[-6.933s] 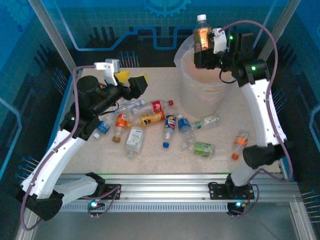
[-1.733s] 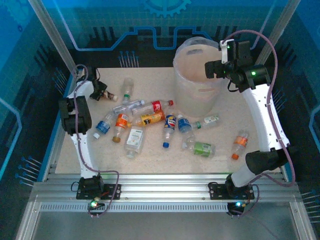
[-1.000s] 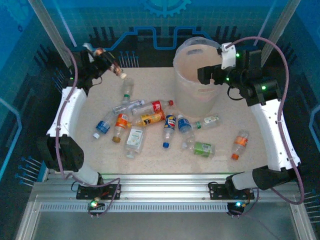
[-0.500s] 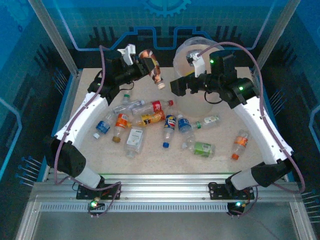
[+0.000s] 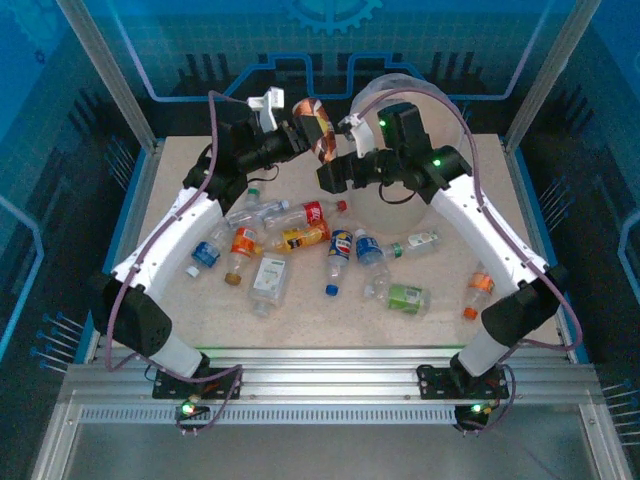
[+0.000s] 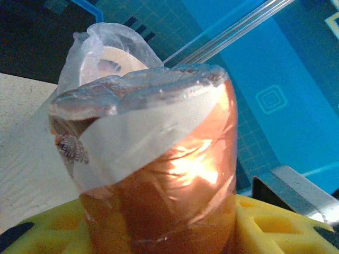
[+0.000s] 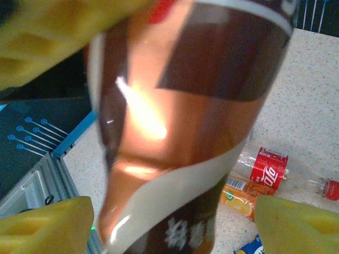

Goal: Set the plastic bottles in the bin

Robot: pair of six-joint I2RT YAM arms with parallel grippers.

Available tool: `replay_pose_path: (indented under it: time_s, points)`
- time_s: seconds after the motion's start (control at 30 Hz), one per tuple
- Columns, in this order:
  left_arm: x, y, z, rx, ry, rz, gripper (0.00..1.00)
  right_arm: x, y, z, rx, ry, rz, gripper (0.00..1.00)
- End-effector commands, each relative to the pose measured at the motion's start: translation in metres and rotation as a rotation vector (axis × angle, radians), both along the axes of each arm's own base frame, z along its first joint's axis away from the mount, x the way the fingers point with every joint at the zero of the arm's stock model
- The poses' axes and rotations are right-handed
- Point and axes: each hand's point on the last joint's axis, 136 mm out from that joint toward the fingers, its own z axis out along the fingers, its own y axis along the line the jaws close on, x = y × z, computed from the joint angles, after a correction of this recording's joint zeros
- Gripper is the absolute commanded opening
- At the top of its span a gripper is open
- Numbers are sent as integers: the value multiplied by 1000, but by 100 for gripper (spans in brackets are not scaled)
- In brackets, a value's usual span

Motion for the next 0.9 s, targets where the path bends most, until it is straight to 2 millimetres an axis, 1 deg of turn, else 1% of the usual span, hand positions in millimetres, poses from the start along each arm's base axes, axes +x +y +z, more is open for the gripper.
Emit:
replay_pose_path:
  time_s: [0.0, 0.1, 0.2, 0.27, 0.3, 0.33, 0.37, 0.4, 0.47, 0.57, 0.7, 0.8, 0.87]
  points:
    - [-19, -4, 25, -43, -59, -43, 42, 0, 11, 17, 43, -27, 25, 70]
    - [-22, -4, 25, -49, -58, -49, 43, 3, 12, 18, 47, -25, 21, 57]
    - [-23, -4, 23, -53, -51, -50, 44, 4, 13, 19, 51, -29, 20, 40]
    - [-23, -3, 23, -54, -52, -48, 50, 5, 12, 20, 49, -33, 15, 27]
    - [-23, -3, 23, -52, -52, -45, 60, 5, 11, 21, 44, -36, 11, 23]
    - [-24, -2, 25, -52, -57, -45, 75, 6, 8, 21, 38, -39, 2, 19]
    - [-24, -1, 26, -49, -64, -42, 88, 6, 6, 22, 31, -44, -7, 16]
    - [-25, 1, 29, -46, -74, -33, 98, 6, 3, 23, 22, -50, -19, 14]
    - [-28, 8, 37, -34, -102, -6, 99, 8, -7, 24, 1, -57, -53, 12]
    - [-32, 28, 49, -13, -152, 69, 99, 14, -26, 26, -20, -60, -114, 12]
    - [-41, 71, 57, 30, -205, 245, 99, 25, -61, 29, -57, -45, -208, 12]
    - [-52, 105, 55, 81, -236, 399, 99, 35, -92, 27, -116, -10, -286, 12]
    - [-59, 123, 50, 111, -246, 482, 99, 44, -112, 25, -152, 17, -331, 12]
